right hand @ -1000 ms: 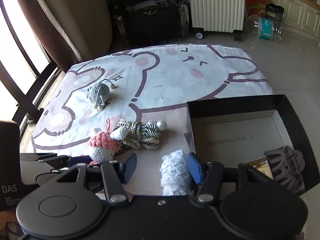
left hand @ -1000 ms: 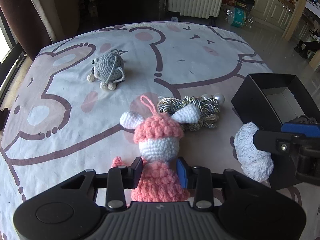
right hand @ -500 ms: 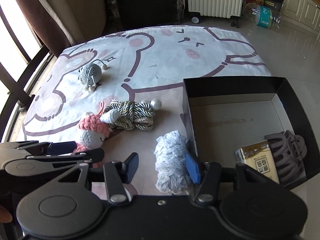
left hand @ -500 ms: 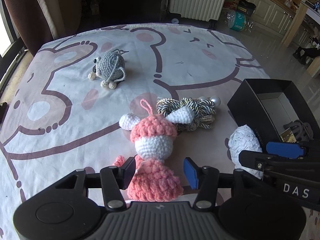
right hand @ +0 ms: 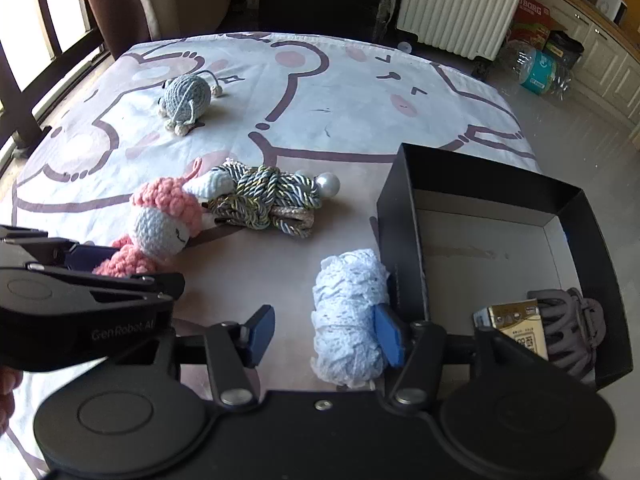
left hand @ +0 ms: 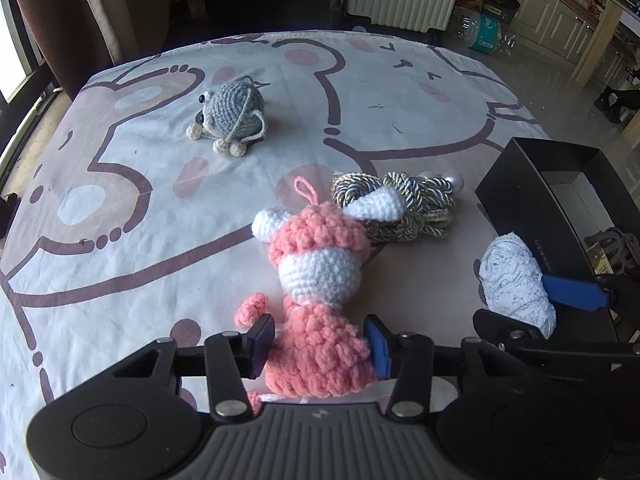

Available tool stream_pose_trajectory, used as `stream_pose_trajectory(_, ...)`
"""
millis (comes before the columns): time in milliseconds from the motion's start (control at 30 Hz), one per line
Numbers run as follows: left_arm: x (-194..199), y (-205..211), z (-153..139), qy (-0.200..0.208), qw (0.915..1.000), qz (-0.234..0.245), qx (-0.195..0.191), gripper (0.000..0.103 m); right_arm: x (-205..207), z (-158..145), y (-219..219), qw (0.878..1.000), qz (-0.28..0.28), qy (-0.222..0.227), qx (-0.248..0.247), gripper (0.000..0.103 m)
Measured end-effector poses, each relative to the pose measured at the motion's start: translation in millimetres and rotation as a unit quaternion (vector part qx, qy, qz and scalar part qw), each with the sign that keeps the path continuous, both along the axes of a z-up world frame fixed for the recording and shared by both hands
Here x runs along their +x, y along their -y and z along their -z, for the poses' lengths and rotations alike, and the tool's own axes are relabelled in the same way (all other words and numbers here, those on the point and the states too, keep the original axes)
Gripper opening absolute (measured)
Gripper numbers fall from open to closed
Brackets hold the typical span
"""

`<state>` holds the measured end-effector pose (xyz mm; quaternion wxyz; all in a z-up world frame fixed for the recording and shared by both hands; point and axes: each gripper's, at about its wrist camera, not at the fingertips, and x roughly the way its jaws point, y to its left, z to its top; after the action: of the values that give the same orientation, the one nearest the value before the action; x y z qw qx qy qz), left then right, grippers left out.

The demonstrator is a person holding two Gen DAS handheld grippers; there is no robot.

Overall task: Organize objects
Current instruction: 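Grasp the white crocheted ball with the right gripper while the left gripper holds the bunny, then carry the bunny with the left gripper while the right gripper carries the white ball toward the black box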

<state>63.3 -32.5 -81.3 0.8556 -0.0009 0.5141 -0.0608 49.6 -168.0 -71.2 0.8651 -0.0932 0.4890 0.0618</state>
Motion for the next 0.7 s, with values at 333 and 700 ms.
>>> stream_pose_trajectory(333,-9.3,-7.1,-4.9,-0.007,0.9999,0.008,-0.001,0.047,-4.5,3.0,-3.6,0.998,-0.020,0.029,-0.061,0.028)
stream_pose_trajectory(700,-37.4,-27.5,-13.3,-0.032,0.9989,0.035,0.002,0.046,-25.9,-24.0,3.9,0.994,-0.055,-0.032,0.084,0.025)
